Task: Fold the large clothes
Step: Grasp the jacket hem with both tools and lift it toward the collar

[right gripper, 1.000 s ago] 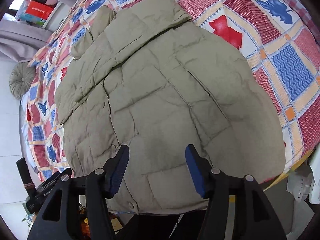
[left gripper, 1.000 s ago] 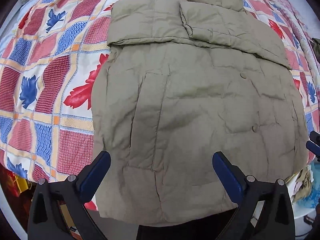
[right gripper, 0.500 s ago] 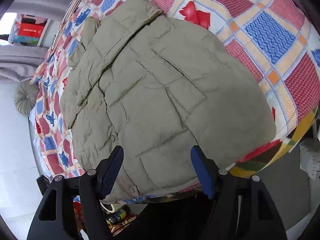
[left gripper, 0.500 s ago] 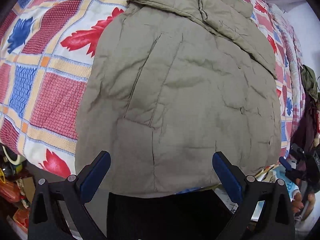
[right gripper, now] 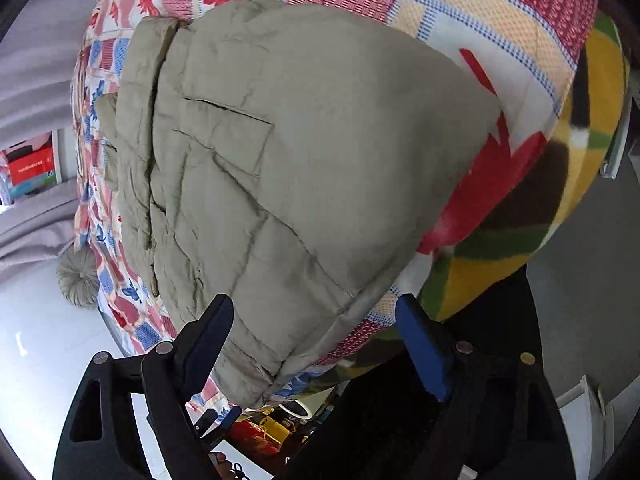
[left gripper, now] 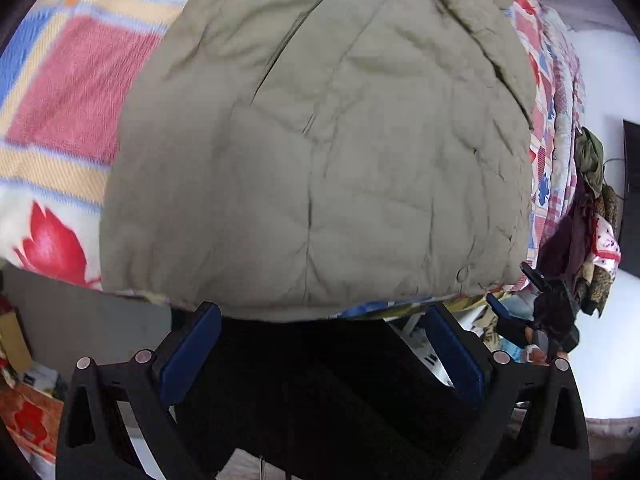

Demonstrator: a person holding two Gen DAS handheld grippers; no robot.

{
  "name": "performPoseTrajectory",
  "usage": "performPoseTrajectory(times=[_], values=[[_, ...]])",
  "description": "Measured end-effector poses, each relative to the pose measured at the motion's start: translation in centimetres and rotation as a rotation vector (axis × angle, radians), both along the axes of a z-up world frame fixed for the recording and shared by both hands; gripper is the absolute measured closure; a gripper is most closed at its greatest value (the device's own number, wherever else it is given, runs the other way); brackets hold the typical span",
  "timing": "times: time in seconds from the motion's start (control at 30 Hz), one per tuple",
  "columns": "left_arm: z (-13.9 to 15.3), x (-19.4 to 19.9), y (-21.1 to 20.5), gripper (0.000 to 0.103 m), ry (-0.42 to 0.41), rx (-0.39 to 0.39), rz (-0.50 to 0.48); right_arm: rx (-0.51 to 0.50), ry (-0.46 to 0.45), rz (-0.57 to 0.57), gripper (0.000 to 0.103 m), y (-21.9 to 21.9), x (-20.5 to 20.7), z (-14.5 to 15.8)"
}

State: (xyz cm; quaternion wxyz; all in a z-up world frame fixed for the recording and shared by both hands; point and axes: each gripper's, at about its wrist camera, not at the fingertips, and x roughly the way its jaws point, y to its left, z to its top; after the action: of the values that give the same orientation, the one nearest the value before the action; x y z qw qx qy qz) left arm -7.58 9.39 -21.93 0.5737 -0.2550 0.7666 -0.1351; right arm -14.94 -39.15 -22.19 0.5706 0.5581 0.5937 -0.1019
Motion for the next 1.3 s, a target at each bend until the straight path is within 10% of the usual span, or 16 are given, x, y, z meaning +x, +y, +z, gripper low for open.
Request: performPoseTrajectory(times=[0.33,0.7,0.97,1.13,1.3], values=[[-3.5,-2.4,0.0,0.001,0.103,-0.057,0.081,0.094,-0.044,-0.057,0.018,1.1,1.2,-2.7],[-1.7,0.1,-2.0,0.001,-0.044,-0.133,0.168,0.174,-0.159,-0.072,0.017,1.4,3.2,-1.3],[-2.2,1.7,-2.8,0.002,-0.058,-0.051,0.147,0.197,-0.189,-0.06,0.017,1.5,4.3,-1.4],[-2.0,2.0,-4.2,0.025,-0.101,0.088,0.039,0.181,-0.136,-0.049,0.017,1.5,3.7,-2.8],[-0.7,2.4,-5.1,0.072,-0.174,0.154,-0.049,0.199,-0.125,-0.076,0.017,1.8,3.3,-3.7]])
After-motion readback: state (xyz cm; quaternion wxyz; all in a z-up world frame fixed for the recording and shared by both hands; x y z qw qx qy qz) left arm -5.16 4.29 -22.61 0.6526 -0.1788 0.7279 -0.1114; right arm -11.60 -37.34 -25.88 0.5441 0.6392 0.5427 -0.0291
